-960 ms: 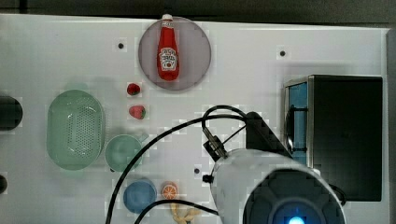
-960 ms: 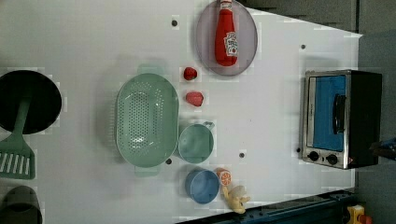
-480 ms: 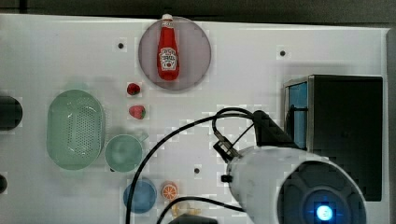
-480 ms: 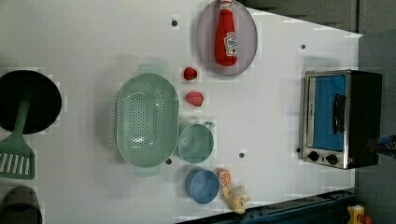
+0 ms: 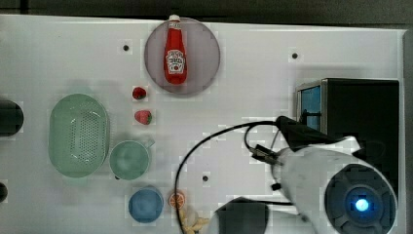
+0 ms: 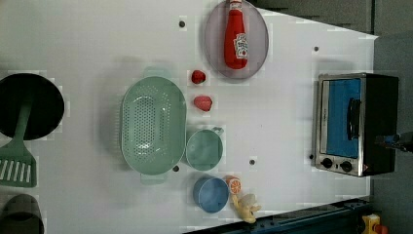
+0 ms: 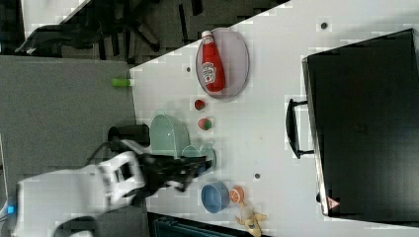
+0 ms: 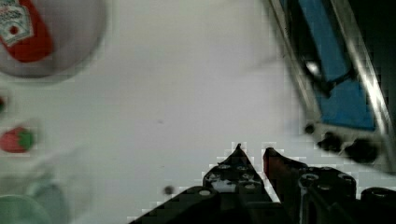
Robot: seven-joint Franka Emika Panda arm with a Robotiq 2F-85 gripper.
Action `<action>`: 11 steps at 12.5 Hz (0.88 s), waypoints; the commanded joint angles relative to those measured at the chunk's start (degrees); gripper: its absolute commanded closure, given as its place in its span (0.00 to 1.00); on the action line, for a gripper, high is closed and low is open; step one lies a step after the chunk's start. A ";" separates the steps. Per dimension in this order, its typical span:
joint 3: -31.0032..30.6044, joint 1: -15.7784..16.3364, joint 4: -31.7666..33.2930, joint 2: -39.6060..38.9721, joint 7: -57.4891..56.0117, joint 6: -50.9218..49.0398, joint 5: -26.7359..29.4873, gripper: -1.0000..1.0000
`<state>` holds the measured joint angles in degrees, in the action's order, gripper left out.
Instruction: Flap open oven.
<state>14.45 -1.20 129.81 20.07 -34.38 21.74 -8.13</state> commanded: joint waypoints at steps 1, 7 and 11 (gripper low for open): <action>3.65 -2.33 0.16 -2.82 -13.75 6.85 -1.67 0.83; 8.81 -2.96 0.26 -12.76 -21.17 18.43 -1.67 0.83; 9.76 -3.27 0.39 -19.29 -27.40 25.89 -1.59 0.83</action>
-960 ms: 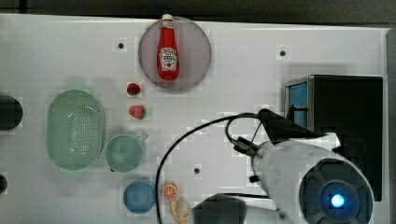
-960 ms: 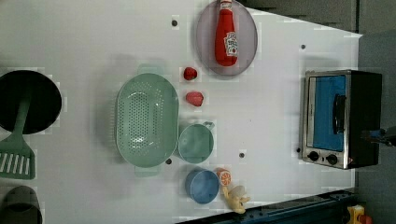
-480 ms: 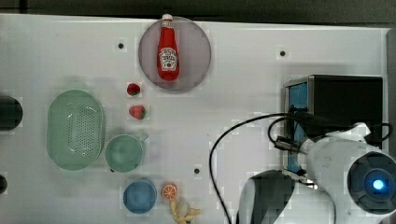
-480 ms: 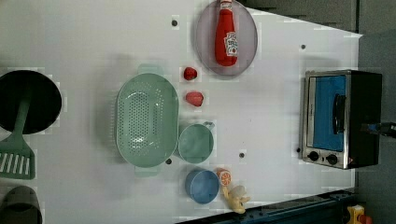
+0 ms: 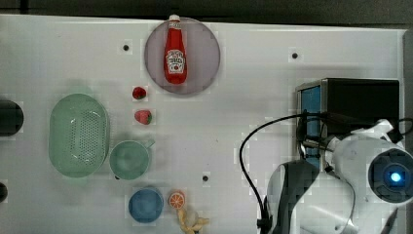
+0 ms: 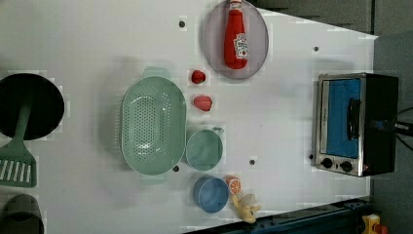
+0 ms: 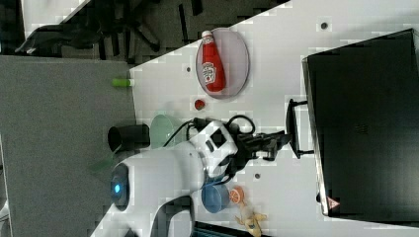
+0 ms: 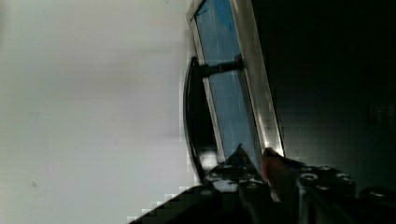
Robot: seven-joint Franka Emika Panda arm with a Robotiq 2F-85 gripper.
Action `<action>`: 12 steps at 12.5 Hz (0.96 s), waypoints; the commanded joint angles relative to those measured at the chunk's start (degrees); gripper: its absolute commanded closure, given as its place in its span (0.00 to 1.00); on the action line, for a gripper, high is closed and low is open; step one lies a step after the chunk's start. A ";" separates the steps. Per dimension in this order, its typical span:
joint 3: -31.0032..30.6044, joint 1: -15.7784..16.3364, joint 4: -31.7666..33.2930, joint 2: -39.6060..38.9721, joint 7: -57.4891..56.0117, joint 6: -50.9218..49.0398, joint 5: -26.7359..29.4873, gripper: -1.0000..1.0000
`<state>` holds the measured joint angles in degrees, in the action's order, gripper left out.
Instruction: Flap open oven.
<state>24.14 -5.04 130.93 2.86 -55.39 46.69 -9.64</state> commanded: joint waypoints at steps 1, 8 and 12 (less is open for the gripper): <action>0.13 0.57 -0.69 -3.63 -6.37 1.65 0.10 0.83; 0.21 0.70 -0.63 -10.31 -6.38 6.45 0.30 0.83; -0.87 1.75 -0.37 -10.62 -5.86 6.34 0.01 0.83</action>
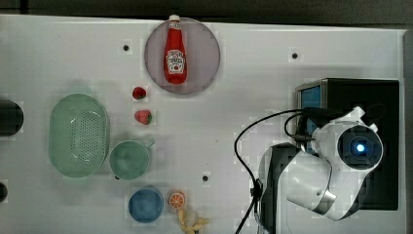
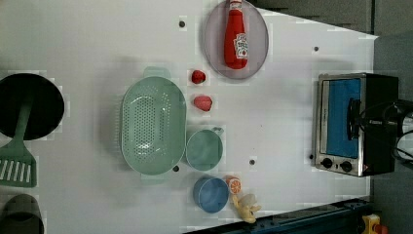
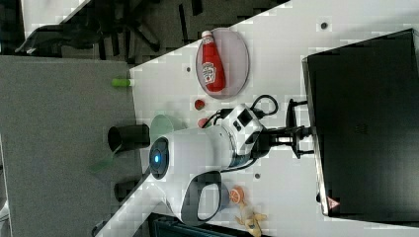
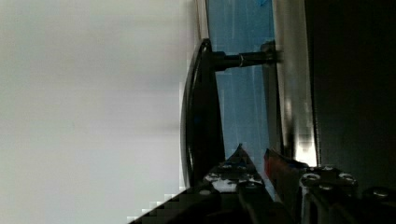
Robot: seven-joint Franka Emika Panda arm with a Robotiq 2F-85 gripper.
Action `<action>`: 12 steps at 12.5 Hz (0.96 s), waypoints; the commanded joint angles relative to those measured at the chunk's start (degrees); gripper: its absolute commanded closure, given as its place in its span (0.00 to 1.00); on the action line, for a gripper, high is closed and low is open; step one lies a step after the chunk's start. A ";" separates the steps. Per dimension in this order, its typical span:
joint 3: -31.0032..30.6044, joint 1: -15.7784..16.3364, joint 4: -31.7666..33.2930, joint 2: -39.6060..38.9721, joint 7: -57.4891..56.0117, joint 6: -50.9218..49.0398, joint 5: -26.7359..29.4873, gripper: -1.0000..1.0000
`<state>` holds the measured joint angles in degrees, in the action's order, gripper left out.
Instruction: Flap open oven.
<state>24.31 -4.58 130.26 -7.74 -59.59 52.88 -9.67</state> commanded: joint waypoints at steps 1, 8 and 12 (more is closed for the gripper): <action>-1.44 1.84 0.57 -0.01 -1.66 -0.03 -0.75 0.83; -4.60 6.50 1.94 -0.89 20.14 -1.97 -19.16 0.83; -8.54 8.92 1.86 -3.30 36.05 -6.43 -30.74 0.83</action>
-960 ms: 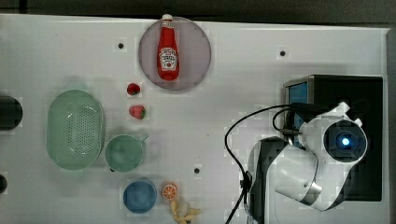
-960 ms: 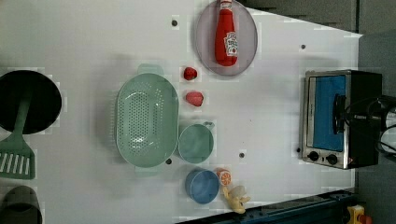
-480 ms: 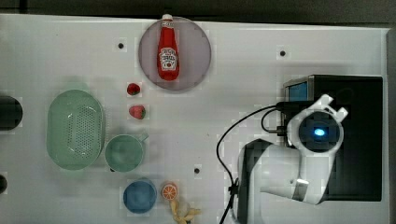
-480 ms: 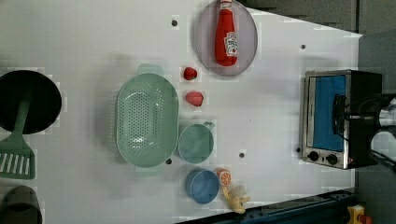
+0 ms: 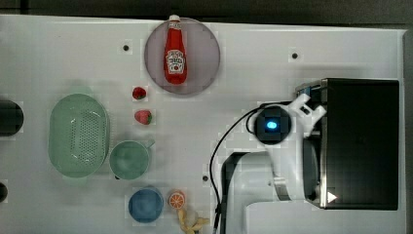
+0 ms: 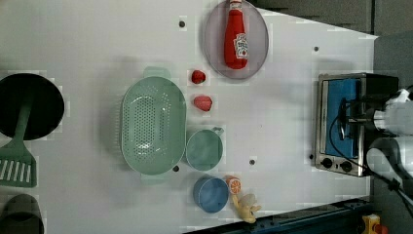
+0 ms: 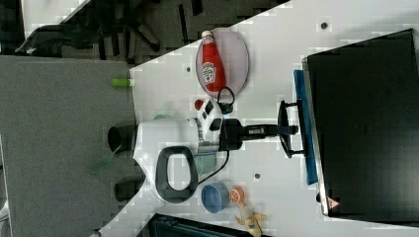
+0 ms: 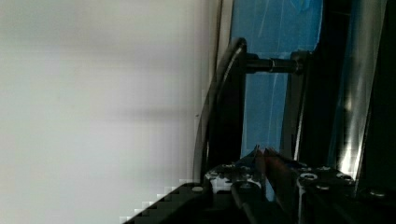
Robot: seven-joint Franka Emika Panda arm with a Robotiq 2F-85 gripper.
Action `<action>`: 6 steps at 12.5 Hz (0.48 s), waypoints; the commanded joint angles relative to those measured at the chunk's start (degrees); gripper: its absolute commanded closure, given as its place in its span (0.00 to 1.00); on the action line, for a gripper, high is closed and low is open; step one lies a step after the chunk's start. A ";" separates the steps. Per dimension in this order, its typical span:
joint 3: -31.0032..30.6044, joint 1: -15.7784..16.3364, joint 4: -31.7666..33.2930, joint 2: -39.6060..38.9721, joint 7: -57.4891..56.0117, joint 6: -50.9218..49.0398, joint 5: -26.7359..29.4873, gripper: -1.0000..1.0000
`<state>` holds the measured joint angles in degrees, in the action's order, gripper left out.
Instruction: Flap open oven.
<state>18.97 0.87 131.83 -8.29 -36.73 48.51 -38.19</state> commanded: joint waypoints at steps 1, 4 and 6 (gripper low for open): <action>-4.11 4.06 0.18 -3.61 17.17 -3.35 -5.12 0.83; -6.75 5.87 -0.23 -6.76 26.11 -6.86 -11.63 0.83; -7.75 7.04 -0.61 -9.42 31.59 -7.47 -12.94 0.83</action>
<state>11.93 7.17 131.49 -16.63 -13.23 41.94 -50.67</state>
